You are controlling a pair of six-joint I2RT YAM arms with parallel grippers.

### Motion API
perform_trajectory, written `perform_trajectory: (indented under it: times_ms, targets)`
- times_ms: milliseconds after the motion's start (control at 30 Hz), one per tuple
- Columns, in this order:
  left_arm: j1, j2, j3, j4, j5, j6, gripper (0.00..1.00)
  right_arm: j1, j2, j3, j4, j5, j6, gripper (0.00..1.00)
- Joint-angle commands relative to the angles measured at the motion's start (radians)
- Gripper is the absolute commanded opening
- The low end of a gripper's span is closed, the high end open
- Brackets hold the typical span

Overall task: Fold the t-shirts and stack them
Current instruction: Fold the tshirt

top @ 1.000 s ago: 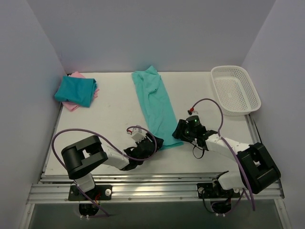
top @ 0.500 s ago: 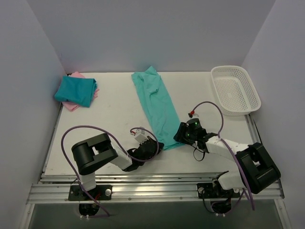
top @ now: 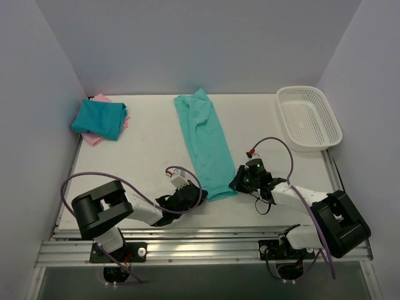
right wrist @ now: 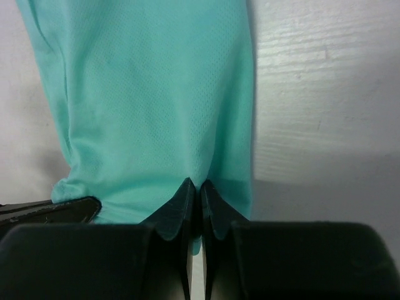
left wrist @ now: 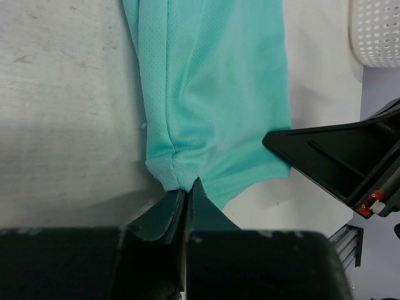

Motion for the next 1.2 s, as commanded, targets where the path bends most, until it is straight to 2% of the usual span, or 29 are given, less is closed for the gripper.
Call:
perform_trajectory:
  times_ms: [0,100,133,167,200,233,267,400,567,767,833,933,1033,1067,1167]
  targets:
    - [0.007,-0.116,-0.067,-0.193,-0.044,0.053,0.02,-0.007,-0.064,-0.022,0.002,0.017,0.008,0.0]
    - [0.007,-0.262,-0.09,-0.307,-0.08,0.067,0.02,-0.003,-0.082,-0.028,0.005,0.01,0.02,0.0]
    - [0.005,-0.292,-0.095,-0.333,-0.088,0.07,0.02,0.0,-0.083,-0.025,0.003,0.007,0.02,0.08]
    - [0.002,-0.325,-0.098,-0.368,-0.096,0.071,0.02,0.01,-0.084,-0.023,-0.004,0.007,0.025,0.26]
    - [-0.001,-0.387,-0.102,-0.431,-0.117,0.073,0.02,0.014,-0.092,-0.022,-0.01,0.011,0.026,0.75]
    - [-0.002,-0.421,-0.11,-0.468,-0.128,0.071,0.02,0.02,-0.098,-0.022,-0.016,0.014,0.028,0.96]
    - [-0.009,-0.457,-0.115,-0.508,-0.137,0.068,0.02,0.033,-0.109,-0.023,-0.027,0.019,0.031,1.0]
    - [-0.018,-0.631,-0.15,-0.64,-0.168,0.058,0.02,0.068,-0.197,-0.048,-0.053,0.04,0.065,1.0]
    - [-0.027,-0.699,-0.194,-0.705,-0.173,0.031,0.02,0.152,-0.262,-0.077,-0.063,0.086,0.132,0.99]
    - [-0.042,-0.585,-0.198,-0.593,-0.169,0.019,0.02,0.338,-0.302,-0.123,-0.007,0.132,0.267,0.92]
    - [-0.045,-0.505,-0.175,-0.541,-0.166,0.019,0.02,0.422,-0.305,-0.134,-0.016,0.209,0.298,0.91]
    - [-0.052,-0.423,-0.152,-0.476,-0.157,0.019,0.02,0.464,-0.305,-0.17,0.006,0.264,0.347,0.87]
    - [-0.056,-0.376,-0.13,-0.427,-0.153,0.027,0.02,0.47,-0.279,-0.203,0.063,0.263,0.368,0.72]
    - [-0.056,-0.357,-0.122,-0.423,-0.153,0.033,0.02,0.473,-0.261,-0.207,0.077,0.263,0.375,0.59]
    - [-0.058,-0.345,-0.099,-0.426,-0.148,0.041,0.02,0.477,-0.219,-0.204,0.112,0.264,0.378,0.48]
